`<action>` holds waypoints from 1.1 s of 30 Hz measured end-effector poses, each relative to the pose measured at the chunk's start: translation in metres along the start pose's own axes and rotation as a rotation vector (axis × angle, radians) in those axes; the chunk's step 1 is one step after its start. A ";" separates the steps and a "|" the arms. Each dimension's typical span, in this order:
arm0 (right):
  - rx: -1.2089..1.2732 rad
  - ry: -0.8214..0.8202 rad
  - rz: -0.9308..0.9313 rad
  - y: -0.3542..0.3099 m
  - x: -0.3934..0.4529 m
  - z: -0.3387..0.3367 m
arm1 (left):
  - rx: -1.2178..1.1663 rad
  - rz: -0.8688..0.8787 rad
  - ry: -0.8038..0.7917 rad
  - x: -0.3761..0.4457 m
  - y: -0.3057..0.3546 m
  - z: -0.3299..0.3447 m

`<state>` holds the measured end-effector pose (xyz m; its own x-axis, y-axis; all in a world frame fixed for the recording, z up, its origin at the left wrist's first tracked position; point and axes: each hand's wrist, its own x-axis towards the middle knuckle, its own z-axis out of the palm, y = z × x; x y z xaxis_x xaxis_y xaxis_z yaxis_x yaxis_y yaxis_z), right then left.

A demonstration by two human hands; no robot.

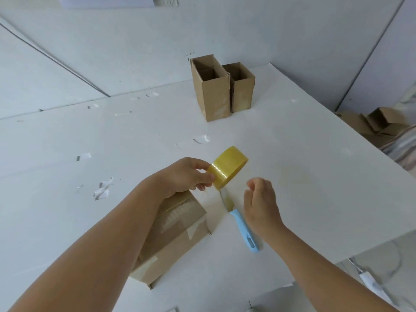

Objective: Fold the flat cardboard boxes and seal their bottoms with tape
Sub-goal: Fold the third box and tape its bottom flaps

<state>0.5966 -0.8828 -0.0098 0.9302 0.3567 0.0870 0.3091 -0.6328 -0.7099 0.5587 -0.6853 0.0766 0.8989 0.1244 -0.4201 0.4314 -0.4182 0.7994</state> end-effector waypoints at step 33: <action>-0.543 -0.214 -0.190 -0.069 -0.046 -0.076 | -0.122 0.062 0.083 -0.004 0.003 0.002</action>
<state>0.5471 -0.9078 0.0888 0.8058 0.5921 -0.0047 0.5748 -0.7842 -0.2337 0.5563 -0.6884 0.0796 0.9252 0.1775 -0.3355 0.3764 -0.3151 0.8712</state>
